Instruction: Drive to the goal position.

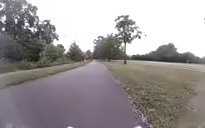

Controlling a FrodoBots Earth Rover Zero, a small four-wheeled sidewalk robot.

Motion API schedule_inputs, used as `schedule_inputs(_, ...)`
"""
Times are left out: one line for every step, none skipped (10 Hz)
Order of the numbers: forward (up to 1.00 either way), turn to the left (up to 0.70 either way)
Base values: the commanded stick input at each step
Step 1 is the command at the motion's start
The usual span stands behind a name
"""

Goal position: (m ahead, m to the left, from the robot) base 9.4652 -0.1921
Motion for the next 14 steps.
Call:
schedule_inputs(0.70,0.01)
schedule_inputs(0.70,0.01)
schedule_inputs(0.70,0.01)
schedule_inputs(0.70,0.01)
schedule_inputs(0.70,0.01)
schedule_inputs(0.70,0.01)
schedule_inputs(0.70,0.01)
schedule_inputs(0.70,0.01)
schedule_inputs(0.70,0.01)
schedule_inputs(0.70,0.00)
schedule_inputs(0.70,0.00)
schedule_inputs(0.70,0.00)
schedule_inputs(0.70,0.00)
schedule_inputs(0.70,0.00)
